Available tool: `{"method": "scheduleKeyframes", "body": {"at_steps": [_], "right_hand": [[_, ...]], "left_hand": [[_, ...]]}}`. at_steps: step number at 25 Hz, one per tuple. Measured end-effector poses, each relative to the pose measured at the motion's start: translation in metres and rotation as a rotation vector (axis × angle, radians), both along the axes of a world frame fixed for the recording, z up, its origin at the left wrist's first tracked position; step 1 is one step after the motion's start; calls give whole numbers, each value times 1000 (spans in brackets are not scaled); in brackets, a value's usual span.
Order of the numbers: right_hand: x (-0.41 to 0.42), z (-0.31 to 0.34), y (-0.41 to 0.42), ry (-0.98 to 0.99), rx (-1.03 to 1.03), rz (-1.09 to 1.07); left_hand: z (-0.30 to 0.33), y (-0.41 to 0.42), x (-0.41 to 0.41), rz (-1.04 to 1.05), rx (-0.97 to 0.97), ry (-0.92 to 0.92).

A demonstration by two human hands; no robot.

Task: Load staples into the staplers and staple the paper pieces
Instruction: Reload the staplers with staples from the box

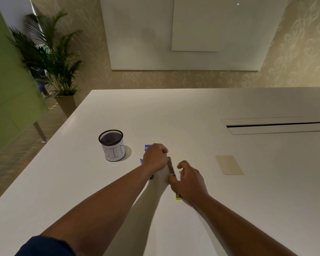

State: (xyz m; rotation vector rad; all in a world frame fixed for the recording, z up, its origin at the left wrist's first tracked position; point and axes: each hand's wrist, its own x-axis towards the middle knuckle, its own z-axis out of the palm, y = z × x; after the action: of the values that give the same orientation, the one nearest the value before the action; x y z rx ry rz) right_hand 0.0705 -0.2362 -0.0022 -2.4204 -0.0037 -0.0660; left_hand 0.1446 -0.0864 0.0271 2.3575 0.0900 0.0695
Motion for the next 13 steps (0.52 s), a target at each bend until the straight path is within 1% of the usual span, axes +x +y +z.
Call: {"method": "scheduleKeyframes", "body": {"at_steps": [3,6,7,10,11,13], "right_hand": [[-7,7,2,44,-139,4],[-12,11,3,64,-207,1],[-14,12,4,52,-187,-21],[-20,12,1,8,-81,-112],[-21,13,0,0,-51,-139],[-23,13,-3,-28,6,-170]], "left_hand": [[5,3,-4,19,-212,24],[7,6,-10,91,-417,130],[6,7,-12,109,-488,171],[9,3,-26,82,-830,353],[7,2,-28,71,-885,374],[4,0,-33,58,-910,351]]}}
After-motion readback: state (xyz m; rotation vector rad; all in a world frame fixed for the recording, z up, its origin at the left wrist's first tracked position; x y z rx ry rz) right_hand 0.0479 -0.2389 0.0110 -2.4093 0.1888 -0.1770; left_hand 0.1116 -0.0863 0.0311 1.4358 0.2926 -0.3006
